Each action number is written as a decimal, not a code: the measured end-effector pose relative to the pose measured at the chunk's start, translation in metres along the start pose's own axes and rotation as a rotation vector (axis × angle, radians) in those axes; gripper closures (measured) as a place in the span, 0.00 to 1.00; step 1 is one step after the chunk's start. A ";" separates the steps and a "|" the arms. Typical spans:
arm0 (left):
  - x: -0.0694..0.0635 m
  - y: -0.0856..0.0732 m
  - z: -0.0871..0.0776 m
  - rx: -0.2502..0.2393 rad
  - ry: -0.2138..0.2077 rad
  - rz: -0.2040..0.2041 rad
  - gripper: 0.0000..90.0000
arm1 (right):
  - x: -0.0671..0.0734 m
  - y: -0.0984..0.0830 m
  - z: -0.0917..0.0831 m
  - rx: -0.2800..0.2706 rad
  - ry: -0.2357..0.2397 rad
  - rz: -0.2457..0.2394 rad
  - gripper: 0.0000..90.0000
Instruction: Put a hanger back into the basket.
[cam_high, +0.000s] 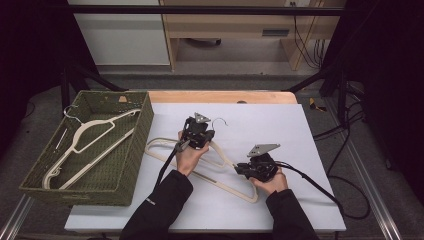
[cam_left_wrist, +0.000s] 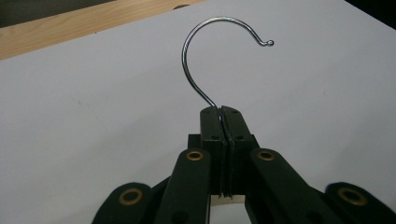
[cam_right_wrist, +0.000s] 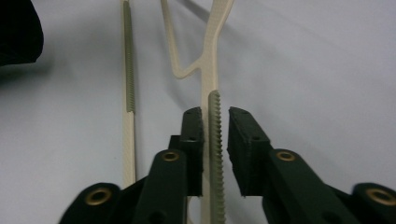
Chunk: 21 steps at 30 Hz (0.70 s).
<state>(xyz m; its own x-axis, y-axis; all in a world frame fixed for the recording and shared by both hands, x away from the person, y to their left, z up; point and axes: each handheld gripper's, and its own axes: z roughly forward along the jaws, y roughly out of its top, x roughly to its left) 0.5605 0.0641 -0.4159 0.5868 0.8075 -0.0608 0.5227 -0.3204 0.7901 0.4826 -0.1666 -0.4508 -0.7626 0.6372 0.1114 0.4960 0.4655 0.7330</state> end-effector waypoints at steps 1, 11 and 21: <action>-0.001 0.000 -0.001 -0.003 0.000 0.003 0.98 | -0.001 0.000 0.000 0.003 0.007 -0.004 0.80; -0.006 -0.002 -0.014 -0.037 0.001 0.024 0.98 | -0.001 0.024 0.003 -0.179 0.051 0.103 0.49; -0.012 -0.004 -0.029 -0.066 -0.016 0.038 0.98 | 0.002 0.044 0.036 -0.114 0.106 0.125 0.72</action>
<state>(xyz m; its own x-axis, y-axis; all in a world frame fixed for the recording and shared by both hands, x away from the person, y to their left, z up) 0.5337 0.0704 -0.4010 0.6152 0.7874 -0.0395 0.4586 -0.3167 0.8303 0.5176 -0.1224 -0.4427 -0.7407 0.6144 0.2717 0.5438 0.3108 0.7795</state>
